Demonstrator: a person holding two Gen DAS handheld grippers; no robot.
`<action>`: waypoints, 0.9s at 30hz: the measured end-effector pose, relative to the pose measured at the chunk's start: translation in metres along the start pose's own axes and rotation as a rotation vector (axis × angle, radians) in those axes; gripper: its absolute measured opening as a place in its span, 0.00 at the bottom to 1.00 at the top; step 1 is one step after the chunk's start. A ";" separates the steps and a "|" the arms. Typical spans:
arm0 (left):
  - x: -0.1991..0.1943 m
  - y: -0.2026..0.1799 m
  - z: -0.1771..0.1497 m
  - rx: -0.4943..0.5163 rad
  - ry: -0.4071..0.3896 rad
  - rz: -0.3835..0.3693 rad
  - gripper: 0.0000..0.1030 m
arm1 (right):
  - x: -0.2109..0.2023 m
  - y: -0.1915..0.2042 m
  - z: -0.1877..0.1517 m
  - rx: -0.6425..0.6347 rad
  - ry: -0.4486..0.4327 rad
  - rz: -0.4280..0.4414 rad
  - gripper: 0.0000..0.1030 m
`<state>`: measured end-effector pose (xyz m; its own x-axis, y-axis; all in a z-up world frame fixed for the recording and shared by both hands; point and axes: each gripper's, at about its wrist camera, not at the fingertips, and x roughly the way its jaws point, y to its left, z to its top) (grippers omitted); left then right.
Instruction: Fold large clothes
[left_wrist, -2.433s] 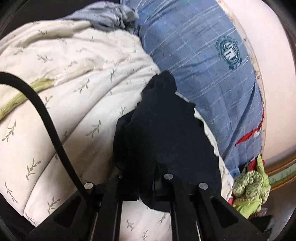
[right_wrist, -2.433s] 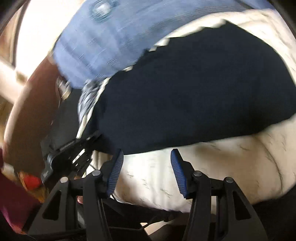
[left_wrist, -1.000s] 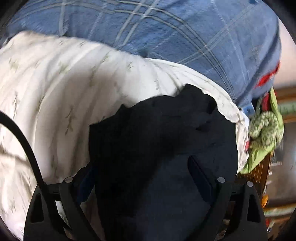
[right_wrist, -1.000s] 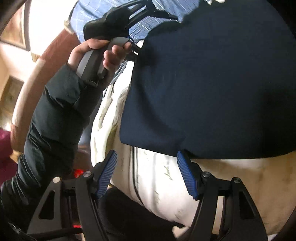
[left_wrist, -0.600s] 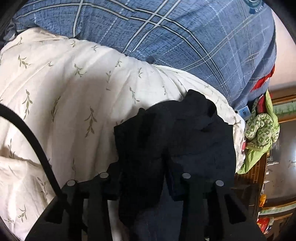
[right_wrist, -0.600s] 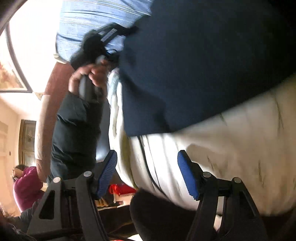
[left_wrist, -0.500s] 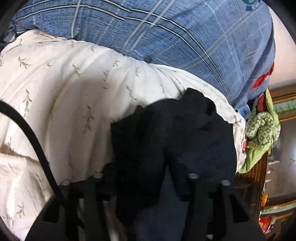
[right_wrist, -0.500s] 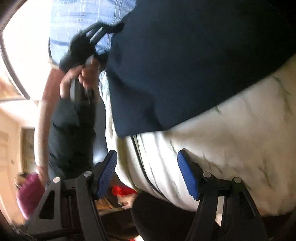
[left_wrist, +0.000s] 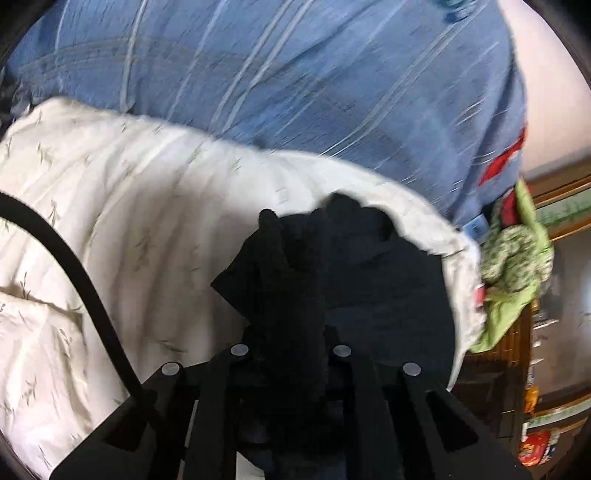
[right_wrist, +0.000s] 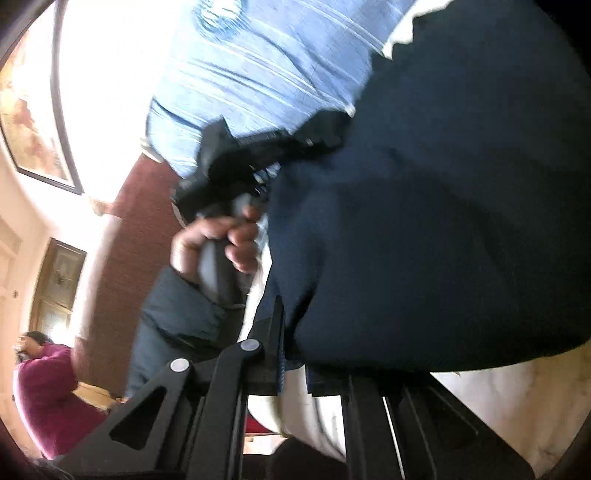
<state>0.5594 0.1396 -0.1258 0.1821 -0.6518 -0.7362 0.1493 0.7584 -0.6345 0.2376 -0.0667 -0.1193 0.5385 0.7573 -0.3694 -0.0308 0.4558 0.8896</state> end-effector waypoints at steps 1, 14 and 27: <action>-0.004 -0.008 0.002 0.006 -0.008 -0.012 0.11 | -0.011 0.000 0.005 0.005 -0.016 0.009 0.08; 0.054 -0.240 0.017 0.240 0.028 -0.068 0.12 | -0.152 -0.049 0.053 0.145 -0.342 0.072 0.08; 0.252 -0.320 -0.007 0.177 0.209 -0.041 0.71 | -0.238 -0.191 0.037 0.513 -0.464 -0.050 0.28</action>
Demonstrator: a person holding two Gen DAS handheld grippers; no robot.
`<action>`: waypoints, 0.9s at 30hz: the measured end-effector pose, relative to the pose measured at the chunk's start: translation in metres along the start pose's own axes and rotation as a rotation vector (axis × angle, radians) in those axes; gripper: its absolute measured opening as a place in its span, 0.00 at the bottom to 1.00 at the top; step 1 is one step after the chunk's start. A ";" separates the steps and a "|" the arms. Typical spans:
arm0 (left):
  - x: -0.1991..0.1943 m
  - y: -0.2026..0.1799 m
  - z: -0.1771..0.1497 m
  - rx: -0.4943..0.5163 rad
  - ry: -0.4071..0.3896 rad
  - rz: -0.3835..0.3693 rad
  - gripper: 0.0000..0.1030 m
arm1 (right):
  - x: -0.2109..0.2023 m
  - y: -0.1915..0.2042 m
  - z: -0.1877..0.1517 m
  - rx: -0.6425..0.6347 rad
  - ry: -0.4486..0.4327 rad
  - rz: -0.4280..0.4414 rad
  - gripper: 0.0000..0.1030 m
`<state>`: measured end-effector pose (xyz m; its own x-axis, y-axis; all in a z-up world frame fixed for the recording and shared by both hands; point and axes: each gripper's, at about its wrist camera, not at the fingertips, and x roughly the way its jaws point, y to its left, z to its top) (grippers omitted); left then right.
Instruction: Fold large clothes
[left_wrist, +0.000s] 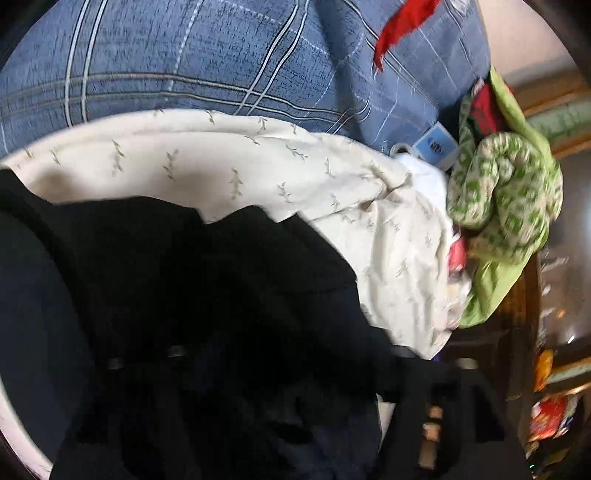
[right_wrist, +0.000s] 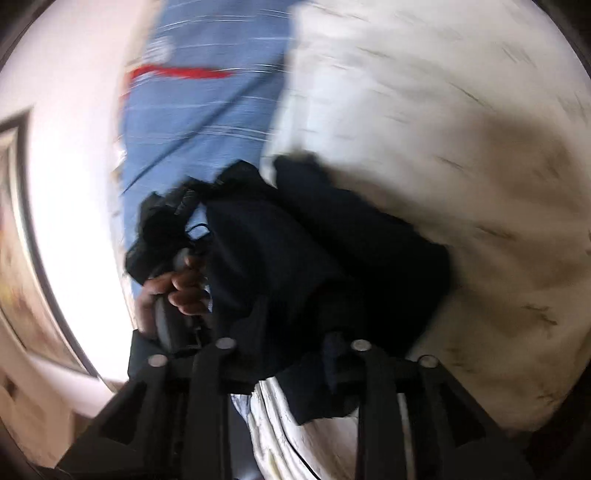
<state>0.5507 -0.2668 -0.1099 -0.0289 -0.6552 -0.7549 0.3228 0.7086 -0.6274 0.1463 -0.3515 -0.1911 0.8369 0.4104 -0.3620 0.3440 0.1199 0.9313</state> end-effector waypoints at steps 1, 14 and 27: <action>-0.006 0.001 0.000 -0.019 -0.020 -0.024 0.74 | -0.004 -0.005 0.003 0.007 -0.001 0.002 0.28; -0.155 0.022 -0.056 -0.035 -0.294 -0.012 0.89 | -0.087 0.053 -0.001 -0.211 -0.212 -0.023 0.87; -0.116 0.047 -0.263 -0.127 -0.174 -0.261 0.89 | -0.054 0.082 0.021 -0.473 -0.180 -0.427 0.68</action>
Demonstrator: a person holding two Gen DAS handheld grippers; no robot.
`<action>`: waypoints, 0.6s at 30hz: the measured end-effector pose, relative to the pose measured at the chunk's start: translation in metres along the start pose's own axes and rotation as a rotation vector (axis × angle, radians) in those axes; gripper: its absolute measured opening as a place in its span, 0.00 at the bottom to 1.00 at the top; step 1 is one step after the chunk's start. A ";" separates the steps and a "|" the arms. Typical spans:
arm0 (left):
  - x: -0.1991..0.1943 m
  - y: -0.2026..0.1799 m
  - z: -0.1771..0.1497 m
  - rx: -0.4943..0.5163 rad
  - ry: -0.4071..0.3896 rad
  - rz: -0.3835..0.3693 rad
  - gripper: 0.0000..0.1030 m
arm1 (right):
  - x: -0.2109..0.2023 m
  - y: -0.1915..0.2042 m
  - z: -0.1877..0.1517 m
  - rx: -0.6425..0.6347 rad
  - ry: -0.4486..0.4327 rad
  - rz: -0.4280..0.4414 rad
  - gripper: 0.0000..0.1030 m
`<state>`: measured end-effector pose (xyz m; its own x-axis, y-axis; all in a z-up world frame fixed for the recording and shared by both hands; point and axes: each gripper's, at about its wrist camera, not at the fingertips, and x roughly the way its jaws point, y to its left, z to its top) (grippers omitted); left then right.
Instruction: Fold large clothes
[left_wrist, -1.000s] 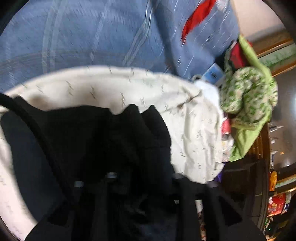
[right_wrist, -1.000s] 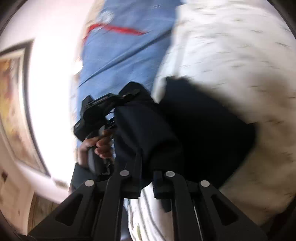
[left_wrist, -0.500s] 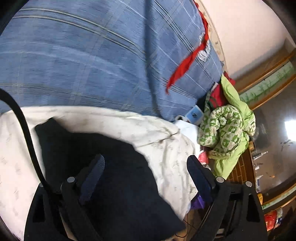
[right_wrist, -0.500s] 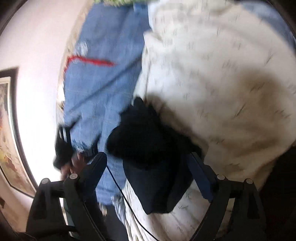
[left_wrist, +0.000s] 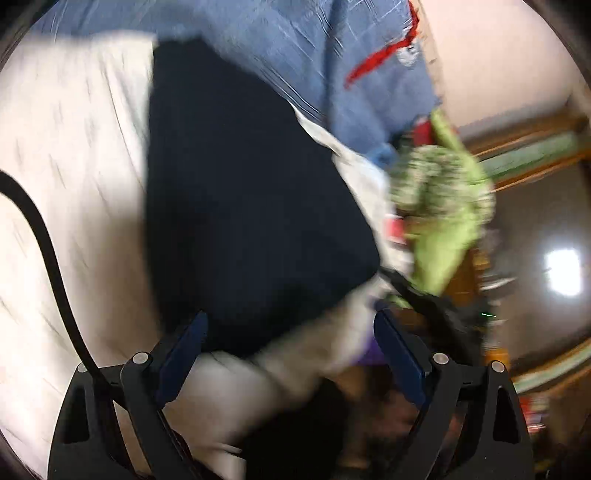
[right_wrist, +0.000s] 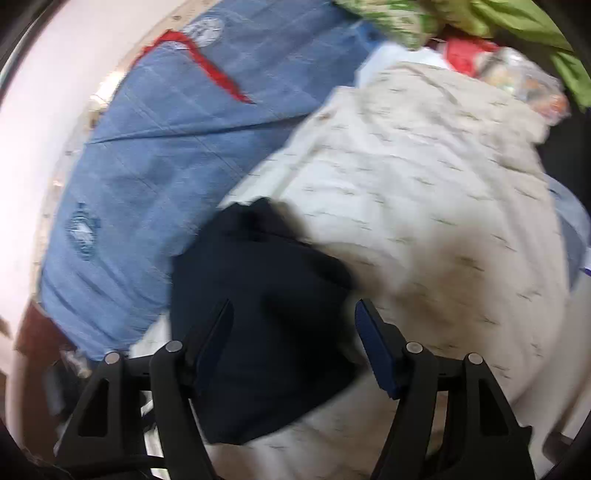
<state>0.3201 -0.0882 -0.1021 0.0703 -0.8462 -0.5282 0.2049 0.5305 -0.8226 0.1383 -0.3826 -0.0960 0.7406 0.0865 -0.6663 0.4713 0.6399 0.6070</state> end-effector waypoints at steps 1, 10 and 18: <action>0.006 0.002 -0.011 -0.027 0.023 -0.063 0.89 | -0.002 -0.004 -0.002 0.011 -0.002 0.010 0.70; 0.041 0.041 -0.038 -0.272 -0.090 -0.174 0.89 | 0.043 -0.010 0.014 0.060 0.116 0.126 0.73; 0.026 0.035 -0.042 -0.300 -0.277 -0.085 0.87 | 0.060 0.001 0.016 0.020 0.140 0.156 0.68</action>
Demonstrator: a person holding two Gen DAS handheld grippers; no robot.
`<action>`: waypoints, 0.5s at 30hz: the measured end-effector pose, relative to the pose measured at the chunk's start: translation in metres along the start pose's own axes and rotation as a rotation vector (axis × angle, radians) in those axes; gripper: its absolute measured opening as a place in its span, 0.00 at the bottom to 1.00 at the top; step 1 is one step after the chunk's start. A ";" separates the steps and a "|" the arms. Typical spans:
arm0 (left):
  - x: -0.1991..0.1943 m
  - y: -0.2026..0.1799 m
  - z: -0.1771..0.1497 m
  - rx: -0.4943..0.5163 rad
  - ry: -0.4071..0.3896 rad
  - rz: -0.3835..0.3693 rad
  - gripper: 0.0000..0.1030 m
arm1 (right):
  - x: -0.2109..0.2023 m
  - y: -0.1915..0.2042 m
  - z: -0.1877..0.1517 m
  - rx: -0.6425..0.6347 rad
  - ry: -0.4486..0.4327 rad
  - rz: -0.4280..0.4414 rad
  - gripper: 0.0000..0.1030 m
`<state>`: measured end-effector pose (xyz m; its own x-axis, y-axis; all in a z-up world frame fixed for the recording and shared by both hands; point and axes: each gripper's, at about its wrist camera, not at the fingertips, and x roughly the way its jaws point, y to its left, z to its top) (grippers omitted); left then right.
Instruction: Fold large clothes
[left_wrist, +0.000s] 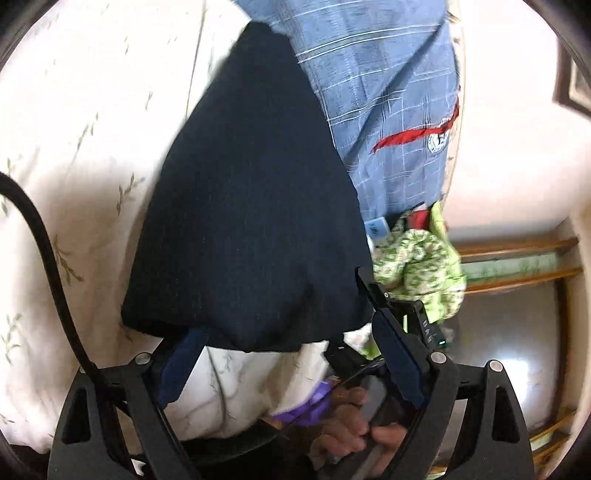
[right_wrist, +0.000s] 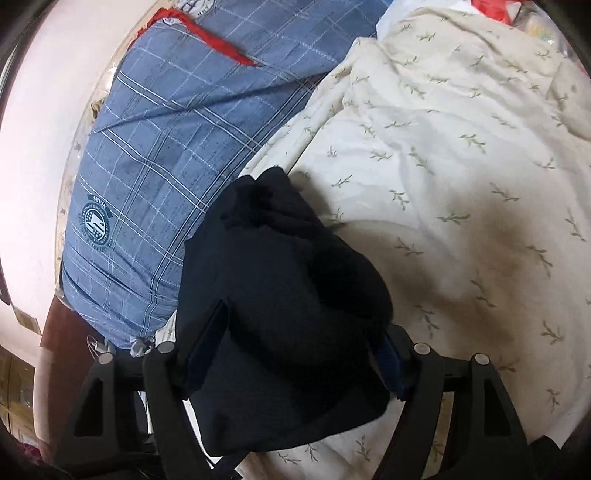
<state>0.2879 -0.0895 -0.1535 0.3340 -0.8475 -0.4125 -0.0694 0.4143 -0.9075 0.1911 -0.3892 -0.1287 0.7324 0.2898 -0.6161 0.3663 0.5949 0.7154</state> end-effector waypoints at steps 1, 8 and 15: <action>-0.001 -0.005 -0.003 0.020 -0.029 0.010 0.84 | 0.000 0.001 0.000 -0.001 -0.003 0.006 0.60; -0.039 -0.010 -0.011 0.033 -0.292 0.118 0.18 | -0.005 0.017 -0.005 -0.003 0.023 0.176 0.16; -0.059 0.015 -0.010 -0.003 -0.327 0.233 0.18 | -0.009 0.009 -0.056 0.119 0.094 0.300 0.16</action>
<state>0.2576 -0.0363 -0.1437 0.5906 -0.5805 -0.5606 -0.1811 0.5816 -0.7931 0.1562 -0.3446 -0.1351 0.7635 0.5103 -0.3957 0.2104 0.3827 0.8996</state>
